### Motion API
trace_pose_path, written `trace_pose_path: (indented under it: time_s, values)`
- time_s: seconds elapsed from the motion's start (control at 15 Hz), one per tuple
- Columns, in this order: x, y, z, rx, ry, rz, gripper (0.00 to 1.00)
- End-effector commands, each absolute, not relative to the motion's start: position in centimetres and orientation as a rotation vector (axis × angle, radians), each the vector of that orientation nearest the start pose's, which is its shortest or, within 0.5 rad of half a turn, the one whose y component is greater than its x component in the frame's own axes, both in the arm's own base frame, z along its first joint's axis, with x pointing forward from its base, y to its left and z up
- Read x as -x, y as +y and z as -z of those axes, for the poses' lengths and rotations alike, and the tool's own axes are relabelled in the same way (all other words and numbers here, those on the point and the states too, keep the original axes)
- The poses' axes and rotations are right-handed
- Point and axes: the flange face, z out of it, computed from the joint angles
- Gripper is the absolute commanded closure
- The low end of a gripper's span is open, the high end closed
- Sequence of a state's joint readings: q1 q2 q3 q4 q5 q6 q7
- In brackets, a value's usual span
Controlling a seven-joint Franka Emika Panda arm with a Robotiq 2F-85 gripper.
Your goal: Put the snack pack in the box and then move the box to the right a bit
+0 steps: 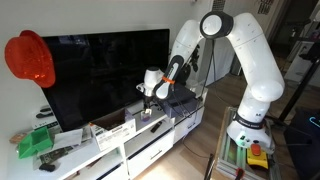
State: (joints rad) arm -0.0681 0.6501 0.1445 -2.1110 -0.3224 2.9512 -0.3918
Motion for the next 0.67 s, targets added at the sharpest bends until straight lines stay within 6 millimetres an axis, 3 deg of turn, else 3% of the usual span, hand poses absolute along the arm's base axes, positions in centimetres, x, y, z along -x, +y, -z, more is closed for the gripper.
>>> trace_pose_path:
  time_s: [0.0,0.2,0.6]
  values:
    - [-58.47,6.52,-12.27,2.946,-1.147,0.337,0.79]
    - [-58.57,6.51,-12.16,2.942,-1.145,0.334,1.0]
    - [-58.35,6.74,-12.09,2.917,-1.112,0.322,0.99]
